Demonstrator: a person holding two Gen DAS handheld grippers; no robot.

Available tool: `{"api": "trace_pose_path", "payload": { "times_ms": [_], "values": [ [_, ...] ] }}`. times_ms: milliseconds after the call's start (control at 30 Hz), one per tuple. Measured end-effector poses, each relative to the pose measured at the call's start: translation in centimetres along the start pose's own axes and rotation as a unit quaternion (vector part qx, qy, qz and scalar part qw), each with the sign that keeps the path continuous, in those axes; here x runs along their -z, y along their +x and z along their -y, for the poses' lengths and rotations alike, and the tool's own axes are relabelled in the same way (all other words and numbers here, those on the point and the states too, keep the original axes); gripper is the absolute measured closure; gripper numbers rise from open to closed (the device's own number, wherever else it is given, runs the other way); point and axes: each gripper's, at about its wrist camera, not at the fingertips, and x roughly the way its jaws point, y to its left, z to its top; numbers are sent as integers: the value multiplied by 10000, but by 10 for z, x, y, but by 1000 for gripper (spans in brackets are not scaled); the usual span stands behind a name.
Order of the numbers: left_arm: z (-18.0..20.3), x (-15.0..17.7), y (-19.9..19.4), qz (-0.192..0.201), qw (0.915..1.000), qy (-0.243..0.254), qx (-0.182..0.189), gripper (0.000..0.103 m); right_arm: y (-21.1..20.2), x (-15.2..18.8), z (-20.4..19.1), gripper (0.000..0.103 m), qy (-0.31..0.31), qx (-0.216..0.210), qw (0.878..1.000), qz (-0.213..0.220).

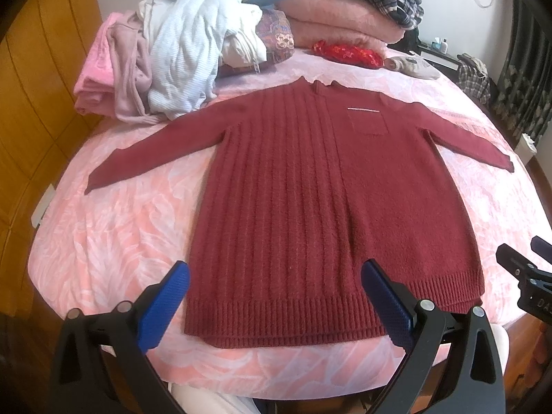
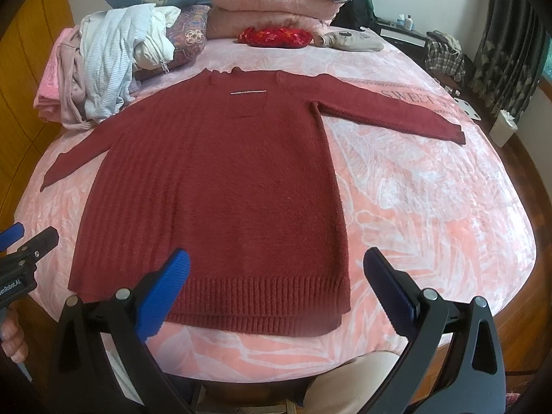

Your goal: Fold small clothes

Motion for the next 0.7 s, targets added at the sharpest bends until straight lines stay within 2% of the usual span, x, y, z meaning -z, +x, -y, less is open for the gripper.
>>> {"api": "trace_pose_path", "payload": {
  "times_ms": [133, 267, 433, 467, 700],
  "values": [
    [10, -11, 12, -61, 10000, 59, 11, 4, 10, -9, 19, 3, 96, -54, 9999, -32],
    [31, -36, 30, -129, 9998, 170, 66, 4, 30, -41, 73, 3, 354, -4, 9993, -140],
    [74, -88, 65, -132, 9995, 167, 212, 4, 59, -94, 162, 3, 545, 486, 9971, -196],
    [84, -98, 73, -122, 9996, 161, 216, 4, 71, -110, 193, 3, 643, 508, 9964, -225],
    [173, -176, 136, 63, 9992, 165, 354, 4, 155, -176, 342, 3, 1333, 409, 9877, -706]
  ]
}}
